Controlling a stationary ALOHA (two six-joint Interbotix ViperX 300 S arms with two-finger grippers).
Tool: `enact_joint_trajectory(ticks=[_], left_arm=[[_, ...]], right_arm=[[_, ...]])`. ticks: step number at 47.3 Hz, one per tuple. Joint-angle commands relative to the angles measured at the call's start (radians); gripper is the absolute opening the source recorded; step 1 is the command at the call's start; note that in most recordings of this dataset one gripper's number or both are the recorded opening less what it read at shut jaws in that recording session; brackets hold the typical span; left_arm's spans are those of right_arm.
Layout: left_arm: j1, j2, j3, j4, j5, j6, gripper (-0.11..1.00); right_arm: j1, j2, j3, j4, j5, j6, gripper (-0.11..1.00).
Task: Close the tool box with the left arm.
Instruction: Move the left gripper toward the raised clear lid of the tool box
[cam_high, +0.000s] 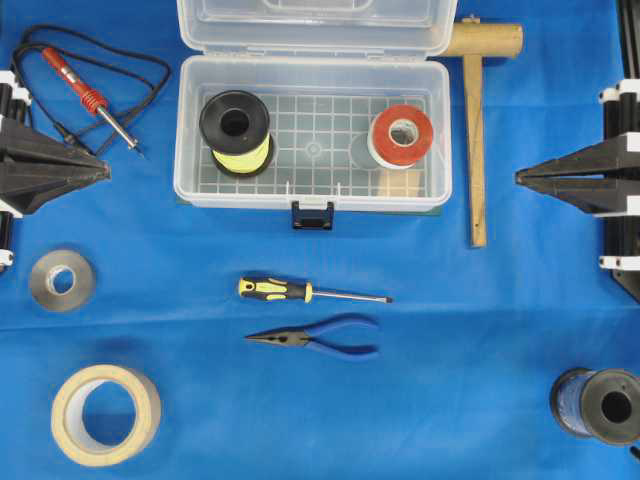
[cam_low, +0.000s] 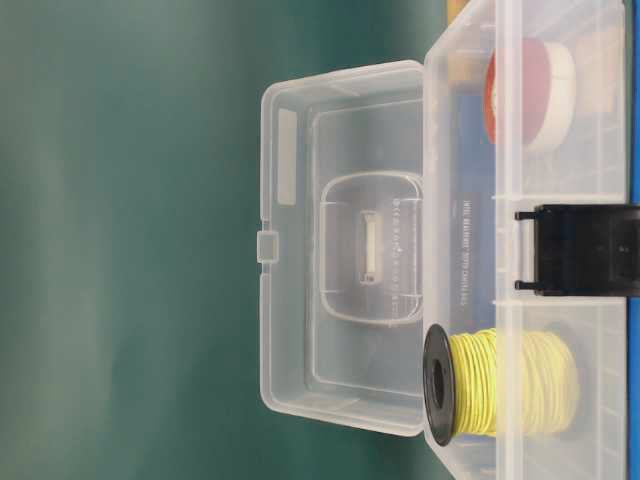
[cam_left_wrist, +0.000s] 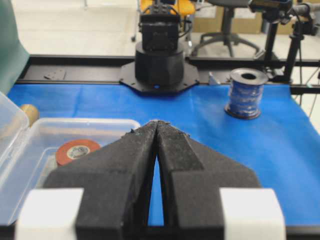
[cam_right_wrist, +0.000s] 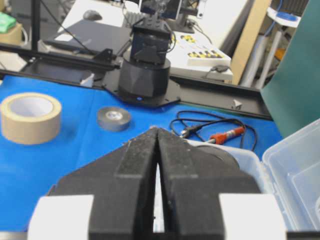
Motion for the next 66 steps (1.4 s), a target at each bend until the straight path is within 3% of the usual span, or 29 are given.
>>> enact_joint_trajectory(ticks=[1,10,20,29,33,44,48,66], left_arm=[[0.002,0.015,-0.037,-0.029,-0.009,0.008,0.00],[0.048,0.044,-0.100,-0.029,0.031,0.011,0.00],[0.187,0.126,-0.253,-0.026,0.253,0.015,0.00],[0.301,0.219,-0.397,-0.023,0.402,0.107,0.01],[0.344,0.273,-0.454,-0.025,0.430,0.144,0.12],[0.451,0.443,-0.586,-0.021,0.442,0.222,0.76],[0.494,0.525,-0.647,-0.012,0.451,0.224,0.91],[0.607,0.824,-0.899,-0.009,0.532,0.224,0.92]], right_arm=[[-0.005,0.005,-0.038,0.000,-0.003,-0.003,0.00],[-0.017,0.006,-0.066,0.002,0.081,-0.002,0.00],[-0.023,0.011,-0.071,0.000,0.100,0.002,0.00],[-0.025,0.034,-0.066,0.002,0.109,0.002,0.00],[-0.025,0.044,-0.064,0.002,0.112,0.002,0.00],[-0.025,0.049,-0.064,0.000,0.129,0.002,0.00],[-0.026,0.049,-0.064,0.000,0.132,0.000,0.00],[-0.029,0.072,-0.060,0.000,0.141,-0.002,0.00]])
